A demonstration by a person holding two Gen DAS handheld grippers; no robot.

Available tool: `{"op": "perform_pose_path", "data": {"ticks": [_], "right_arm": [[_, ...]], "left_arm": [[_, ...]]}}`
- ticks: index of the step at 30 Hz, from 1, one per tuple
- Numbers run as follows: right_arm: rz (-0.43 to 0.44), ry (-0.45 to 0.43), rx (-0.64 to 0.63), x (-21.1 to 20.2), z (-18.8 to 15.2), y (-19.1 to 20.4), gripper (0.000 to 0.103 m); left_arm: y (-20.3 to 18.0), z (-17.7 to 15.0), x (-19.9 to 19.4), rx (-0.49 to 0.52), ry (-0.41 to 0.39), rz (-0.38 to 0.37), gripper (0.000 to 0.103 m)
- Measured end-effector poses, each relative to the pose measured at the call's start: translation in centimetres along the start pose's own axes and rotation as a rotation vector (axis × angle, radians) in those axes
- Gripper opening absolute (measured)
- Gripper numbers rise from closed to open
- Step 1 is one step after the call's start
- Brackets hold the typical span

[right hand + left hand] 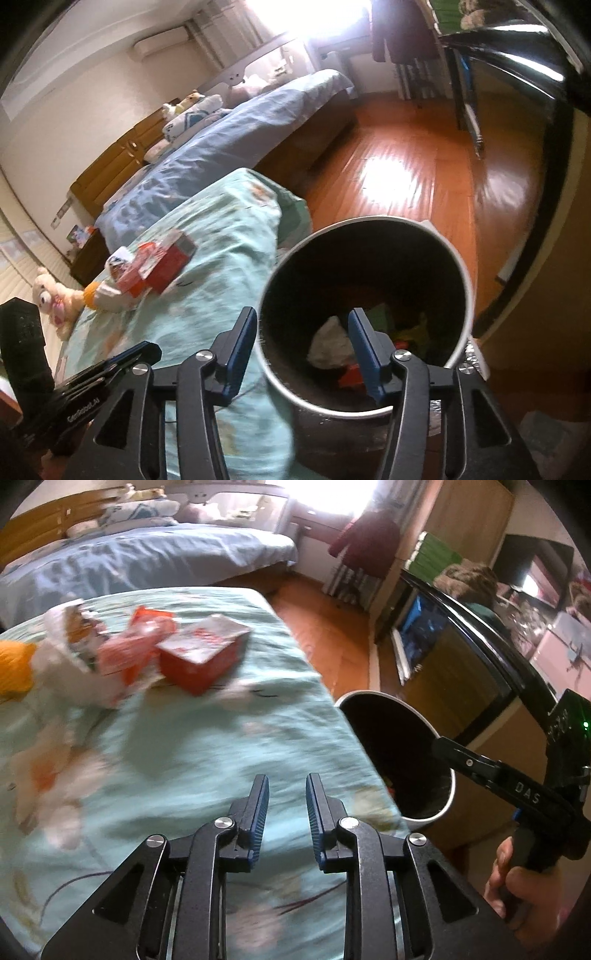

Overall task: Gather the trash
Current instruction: 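Move both open tools back to the trash on the bedspread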

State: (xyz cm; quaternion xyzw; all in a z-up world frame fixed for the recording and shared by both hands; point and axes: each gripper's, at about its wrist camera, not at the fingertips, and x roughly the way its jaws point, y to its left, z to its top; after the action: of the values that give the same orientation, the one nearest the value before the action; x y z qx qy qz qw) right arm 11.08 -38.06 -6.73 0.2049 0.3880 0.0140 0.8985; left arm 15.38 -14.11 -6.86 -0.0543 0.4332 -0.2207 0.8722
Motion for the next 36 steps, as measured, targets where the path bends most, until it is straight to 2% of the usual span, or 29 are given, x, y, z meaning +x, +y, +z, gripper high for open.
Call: {"op": "perform_pose_path", "data": {"ticks": [3, 11, 17, 23, 36], "right_arm": [[0.019, 0.009, -0.017, 0.3, -0.2, 1.3, 0.059], [0.066, 0.037, -0.050, 1.5, -0.9, 4.0, 0.079], [0.095, 0.056, -0.079, 2.3, -1.1, 6.1, 0.086], [0.110, 0.067, -0.107, 3.2, -1.0, 8.0, 0.087], [0.129, 0.093, -0.134, 5.9, 0.4, 10.4, 0.087]], "left_arm": [[1.6, -0.4, -0.9, -0.032, -0.016, 0.025, 0.029], [6.1, -1.0, -2.5, -0.133, -0.042, 0.094, 0.049], [8.5, -1.1, -3.7, -0.187, -0.069, 0.132, 0.062], [10.0, -0.7, -4.1, -0.219, -0.084, 0.151, 0.068], [12.1, 2.4, -3.5, -0.241, -0.108, 0.166, 0.069]]}}
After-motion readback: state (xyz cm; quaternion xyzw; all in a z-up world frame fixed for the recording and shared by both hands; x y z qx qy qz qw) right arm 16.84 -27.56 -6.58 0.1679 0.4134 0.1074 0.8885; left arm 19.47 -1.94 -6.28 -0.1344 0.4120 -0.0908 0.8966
